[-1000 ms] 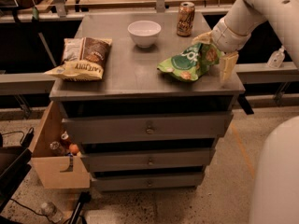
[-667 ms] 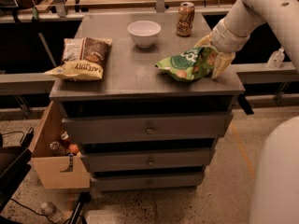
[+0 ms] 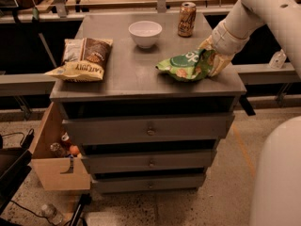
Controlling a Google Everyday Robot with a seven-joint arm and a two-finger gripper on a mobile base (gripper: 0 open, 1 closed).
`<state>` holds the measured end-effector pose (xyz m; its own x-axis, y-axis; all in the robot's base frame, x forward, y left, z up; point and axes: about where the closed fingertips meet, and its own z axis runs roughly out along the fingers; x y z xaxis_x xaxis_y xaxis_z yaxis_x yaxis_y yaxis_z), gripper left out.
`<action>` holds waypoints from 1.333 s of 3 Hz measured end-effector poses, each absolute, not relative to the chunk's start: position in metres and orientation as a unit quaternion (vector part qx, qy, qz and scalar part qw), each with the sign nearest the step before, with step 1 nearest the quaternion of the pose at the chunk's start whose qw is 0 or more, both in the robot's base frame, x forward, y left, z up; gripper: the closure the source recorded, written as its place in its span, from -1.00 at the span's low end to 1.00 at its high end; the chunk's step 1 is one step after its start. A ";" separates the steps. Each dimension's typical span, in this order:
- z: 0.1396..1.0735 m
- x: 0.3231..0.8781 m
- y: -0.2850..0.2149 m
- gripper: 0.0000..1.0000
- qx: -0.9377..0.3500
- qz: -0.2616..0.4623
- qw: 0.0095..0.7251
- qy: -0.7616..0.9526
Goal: Pick green rice chip bag
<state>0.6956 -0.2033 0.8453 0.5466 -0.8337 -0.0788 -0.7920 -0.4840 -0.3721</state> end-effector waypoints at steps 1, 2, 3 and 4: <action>0.845 0.696 -0.203 1.00 -0.860 -0.056 0.186 0.473; 0.845 0.697 -0.203 1.00 -0.859 -0.056 0.185 0.475; 0.870 0.692 -0.219 1.00 -0.840 -0.053 0.197 0.504; 0.925 0.682 -0.245 1.00 -0.811 -0.075 0.194 0.547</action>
Offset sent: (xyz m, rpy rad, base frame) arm 0.0002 0.0002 -0.0003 0.0002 0.0004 0.0003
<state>0.6820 -0.2453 0.9251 0.3899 -0.9165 -0.0897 -0.8582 -0.3263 -0.3962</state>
